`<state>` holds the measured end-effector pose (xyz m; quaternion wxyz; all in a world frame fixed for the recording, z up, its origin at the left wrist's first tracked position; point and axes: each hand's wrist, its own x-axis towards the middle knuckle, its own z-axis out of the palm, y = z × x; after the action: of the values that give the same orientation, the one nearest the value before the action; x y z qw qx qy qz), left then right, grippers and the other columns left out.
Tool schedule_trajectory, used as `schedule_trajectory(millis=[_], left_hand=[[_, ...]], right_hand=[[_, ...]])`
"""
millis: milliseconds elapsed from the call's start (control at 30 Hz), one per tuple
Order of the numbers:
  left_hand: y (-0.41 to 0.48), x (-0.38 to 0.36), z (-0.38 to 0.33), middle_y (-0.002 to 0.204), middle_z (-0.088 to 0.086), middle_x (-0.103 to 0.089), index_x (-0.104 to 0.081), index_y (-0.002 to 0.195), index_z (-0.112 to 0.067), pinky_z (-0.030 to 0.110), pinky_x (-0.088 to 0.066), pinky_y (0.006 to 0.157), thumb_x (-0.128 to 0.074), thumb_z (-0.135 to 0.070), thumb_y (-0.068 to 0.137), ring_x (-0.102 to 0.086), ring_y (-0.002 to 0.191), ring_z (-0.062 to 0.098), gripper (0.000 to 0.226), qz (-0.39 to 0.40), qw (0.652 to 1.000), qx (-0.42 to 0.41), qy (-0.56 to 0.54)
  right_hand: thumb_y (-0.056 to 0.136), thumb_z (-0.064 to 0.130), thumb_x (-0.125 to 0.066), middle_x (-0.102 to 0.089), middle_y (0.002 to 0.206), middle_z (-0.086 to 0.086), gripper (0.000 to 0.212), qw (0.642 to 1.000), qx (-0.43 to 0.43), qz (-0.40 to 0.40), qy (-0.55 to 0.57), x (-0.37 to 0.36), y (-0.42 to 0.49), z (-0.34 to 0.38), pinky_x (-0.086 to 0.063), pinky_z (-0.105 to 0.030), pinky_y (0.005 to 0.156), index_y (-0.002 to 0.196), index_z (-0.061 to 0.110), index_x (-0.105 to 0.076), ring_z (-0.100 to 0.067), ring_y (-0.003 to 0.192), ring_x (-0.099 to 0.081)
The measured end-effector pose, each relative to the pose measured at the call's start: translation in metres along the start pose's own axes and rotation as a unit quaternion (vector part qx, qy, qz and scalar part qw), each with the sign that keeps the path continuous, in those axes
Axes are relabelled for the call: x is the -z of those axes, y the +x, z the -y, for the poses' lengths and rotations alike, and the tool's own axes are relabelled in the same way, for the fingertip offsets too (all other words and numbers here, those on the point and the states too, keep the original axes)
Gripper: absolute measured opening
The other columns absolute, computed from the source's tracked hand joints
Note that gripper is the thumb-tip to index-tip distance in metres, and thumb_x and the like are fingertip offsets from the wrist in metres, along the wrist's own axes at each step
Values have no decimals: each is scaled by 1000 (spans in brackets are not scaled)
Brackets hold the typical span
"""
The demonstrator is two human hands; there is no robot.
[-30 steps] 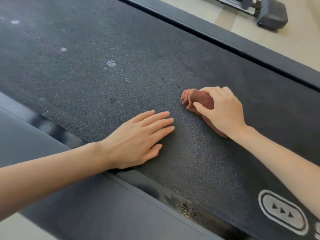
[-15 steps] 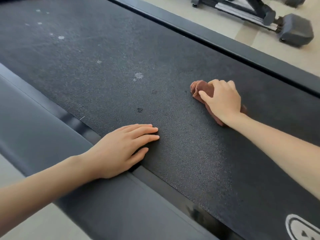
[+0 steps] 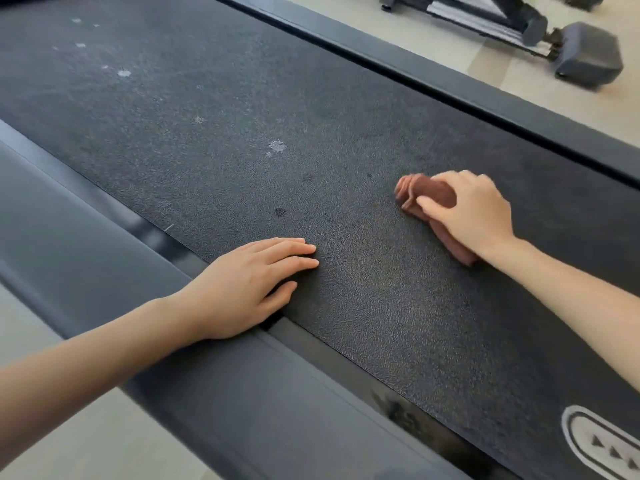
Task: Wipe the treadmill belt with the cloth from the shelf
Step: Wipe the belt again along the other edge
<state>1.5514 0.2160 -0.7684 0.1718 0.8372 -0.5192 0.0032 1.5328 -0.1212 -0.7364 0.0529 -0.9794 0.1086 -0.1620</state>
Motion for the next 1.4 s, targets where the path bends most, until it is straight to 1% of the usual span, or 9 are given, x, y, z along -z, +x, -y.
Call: schedule_trajectory(millis=[100, 300, 533, 633, 800, 1000, 1167, 1233, 1400], left_hand=[[0, 0, 1, 137, -2, -52, -58, 127, -17, 30, -28, 109, -35, -31, 94, -44, 130, 15, 43, 2, 1000, 0, -5], [0, -1, 2, 137, -2, -52, -59, 127, -17, 28, -29, 107, -35, -32, 94, -45, 129, 15, 43, 0, 1000, -3, -4], [0, 0, 1, 136, -1, -53, -59, 126, -16, 28, -29, 108, -35, -32, 94, -45, 129, 16, 44, 1, 1000, -6, -6], [0, 1, 1, 136, 0, -53, -59, 126, -15, 28, -29, 107, -34, -31, 94, -44, 129, 16, 44, 3, 1000, -5, -6], [0, 1, 2, 137, 0, -52, -58, 127, -15, 31, -30, 107, -34, -32, 94, -45, 129, 18, 45, 7, 1000, -2, -2], [0, 2, 1, 135, 1, -53, -59, 126, -15, 25, -26, 108, -34, -31, 94, -44, 128, 17, 44, 2, 1000, -5, -2], [1, 3, 0, 135, 2, -54, -59, 126, -14, 26, -27, 108, -35, -30, 93, -45, 127, 18, 44, 5, 1000, -7, -4], [1, 3, 0, 135, 1, -53, -59, 126, -14, 27, -27, 108, -34, -31, 93, -45, 127, 18, 44, 8, 1000, -7, -6], [1, 3, 0, 136, 0, -52, -58, 127, -15, 32, -30, 107, -34, -31, 94, -46, 128, 20, 44, 12, 1000, -4, -9]], right_hand=[[89, 47, -57, -60, 117, -9, 41, 998, -57, 10, -40, -5, 6, 4, -41, -40, 84, 121, 21, -59, -35, 109, -48], [83, 49, -51, -63, 102, -1, 45, 988, 157, 7, 14, 13, -80, 53, -47, -37, 78, 114, 20, -64, -26, 89, -53], [87, 46, -60, -66, 110, 4, 39, 936, 345, 35, 68, 30, -131, 52, -48, -32, 77, 115, 19, -69, -22, 85, -57], [86, 47, -57, -66, 108, 6, 39, 949, 310, 34, 43, 24, -101, 34, -50, -33, 72, 115, 23, -68, -22, 84, -57], [81, 59, -43, -64, 108, 11, 48, 993, 117, 15, 28, 13, -62, 23, -46, -28, 66, 118, 34, -62, -21, 93, -53], [86, 52, -53, -64, 109, 6, 45, 970, 233, 27, 65, 24, -119, 57, -45, -33, 79, 118, 22, -65, -22, 82, -49], [89, 47, -59, -67, 109, 4, 42, 928, 358, 41, 92, 29, -138, 59, -49, -34, 76, 117, 18, -68, -24, 79, -53], [88, 48, -57, -67, 108, 4, 41, 939, 333, 37, 75, 24, -119, 50, -50, -35, 74, 118, 21, -67, -24, 80, -54], [82, 58, -46, -65, 104, 7, 48, 987, 155, 23, 35, 12, -69, 37, -49, -31, 71, 117, 29, -63, -22, 89, -52]])
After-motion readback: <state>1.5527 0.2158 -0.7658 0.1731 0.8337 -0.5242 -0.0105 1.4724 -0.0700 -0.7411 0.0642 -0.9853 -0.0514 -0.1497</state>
